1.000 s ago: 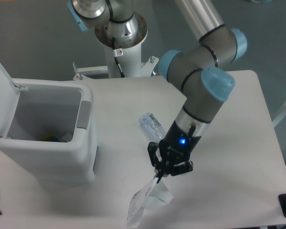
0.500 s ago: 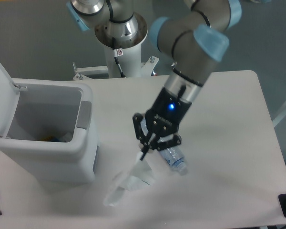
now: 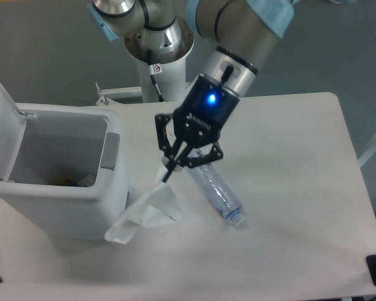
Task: Place the trash in the trash can
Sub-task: 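Lift the paper and carry it over the open trash bin, then open the gripper to drop the paper into the bin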
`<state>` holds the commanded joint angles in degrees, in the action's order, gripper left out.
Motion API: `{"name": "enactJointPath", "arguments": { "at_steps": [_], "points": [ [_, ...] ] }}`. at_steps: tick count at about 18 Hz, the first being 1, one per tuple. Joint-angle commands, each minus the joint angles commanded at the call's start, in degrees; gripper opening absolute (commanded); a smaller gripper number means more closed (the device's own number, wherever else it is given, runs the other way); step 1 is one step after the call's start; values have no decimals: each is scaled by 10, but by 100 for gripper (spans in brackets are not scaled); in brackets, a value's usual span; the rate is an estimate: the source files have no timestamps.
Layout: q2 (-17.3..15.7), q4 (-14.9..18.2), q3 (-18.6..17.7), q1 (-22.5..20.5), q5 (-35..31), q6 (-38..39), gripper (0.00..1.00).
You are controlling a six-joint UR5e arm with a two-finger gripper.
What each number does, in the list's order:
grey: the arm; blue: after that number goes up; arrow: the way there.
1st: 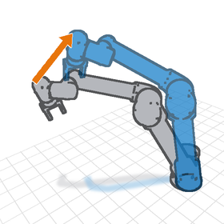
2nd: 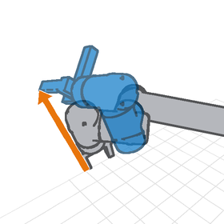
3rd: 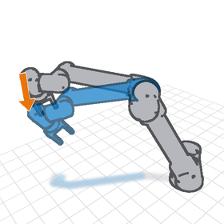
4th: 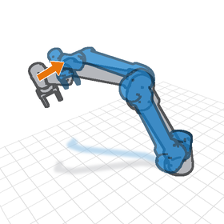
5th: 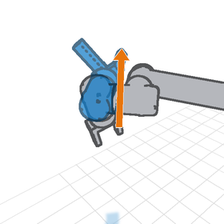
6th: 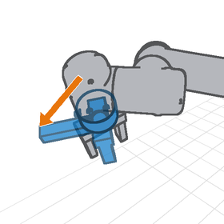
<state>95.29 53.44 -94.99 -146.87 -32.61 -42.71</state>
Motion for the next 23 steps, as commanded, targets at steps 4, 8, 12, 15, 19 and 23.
{"name": "enactJointPath", "arguments": {
  "at_steps": [4,8,12,15,19,23],
  "points": [
    [-44,-4,-58,4,10,-35,0],
    [-58,-4,-70,25,10,-42,0],
    [-63,-8,-77,33,9,-73,48],
    [-63,-8,-89,32,9,-118,94],
    [-62,-7,-92,33,9,-117,100],
    [-56,-6,-92,31,8,-118,100]
  ]
}}
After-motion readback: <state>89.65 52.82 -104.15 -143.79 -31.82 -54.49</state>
